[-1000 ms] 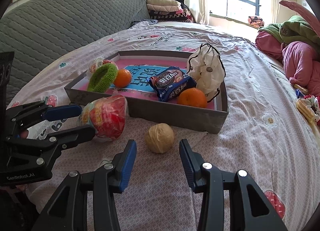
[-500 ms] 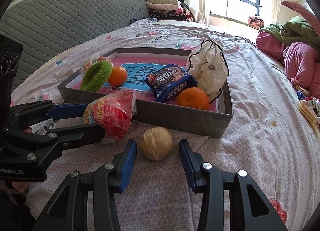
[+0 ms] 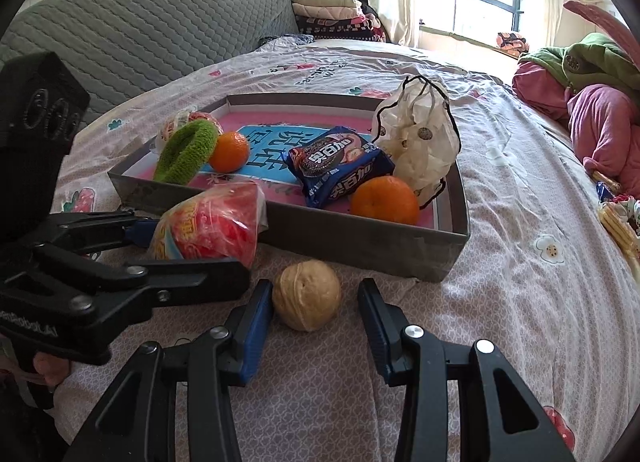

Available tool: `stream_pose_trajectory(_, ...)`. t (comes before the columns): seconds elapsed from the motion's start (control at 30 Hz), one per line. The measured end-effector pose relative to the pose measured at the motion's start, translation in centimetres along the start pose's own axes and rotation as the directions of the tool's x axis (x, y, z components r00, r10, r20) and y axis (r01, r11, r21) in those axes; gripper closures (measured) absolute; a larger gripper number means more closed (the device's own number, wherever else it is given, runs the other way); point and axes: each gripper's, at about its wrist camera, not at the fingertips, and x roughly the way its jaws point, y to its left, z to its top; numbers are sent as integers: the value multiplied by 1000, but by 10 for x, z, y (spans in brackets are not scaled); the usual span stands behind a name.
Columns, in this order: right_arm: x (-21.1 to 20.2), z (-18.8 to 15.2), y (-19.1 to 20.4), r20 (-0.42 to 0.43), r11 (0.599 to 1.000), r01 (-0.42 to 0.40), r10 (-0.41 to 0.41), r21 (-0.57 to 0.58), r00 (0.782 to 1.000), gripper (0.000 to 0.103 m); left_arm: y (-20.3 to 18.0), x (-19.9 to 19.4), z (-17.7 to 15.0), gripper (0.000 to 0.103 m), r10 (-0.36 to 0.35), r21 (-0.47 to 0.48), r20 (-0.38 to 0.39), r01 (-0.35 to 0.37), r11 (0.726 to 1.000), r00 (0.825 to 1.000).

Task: Organize objects
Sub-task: 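Close the left tool on the Kinder egg bag while the right tool closes on the walnut, then carry the Kinder egg bag and walnut over the grey tray with both tools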

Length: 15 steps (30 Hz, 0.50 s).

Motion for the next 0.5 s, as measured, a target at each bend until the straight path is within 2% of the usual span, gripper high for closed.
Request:
stream_pose_trajectory(0.13,0,1,-2,3,1000,-4,4,5,1000,65,0,0,0,31,-8,-3,8,8,1000,1000)
stream_pose_trajectory(0.2,1,2,-2,3,1000,-10,10,6,1000,69,-1,-3,0,40,-10,0,26,10,1000,1000)
stream_pose_trajectory(0.5,-5,2,-3,23,1000,-25,25,10,999,70,-16,-19,3,40,19,49,75,-23,999,997)
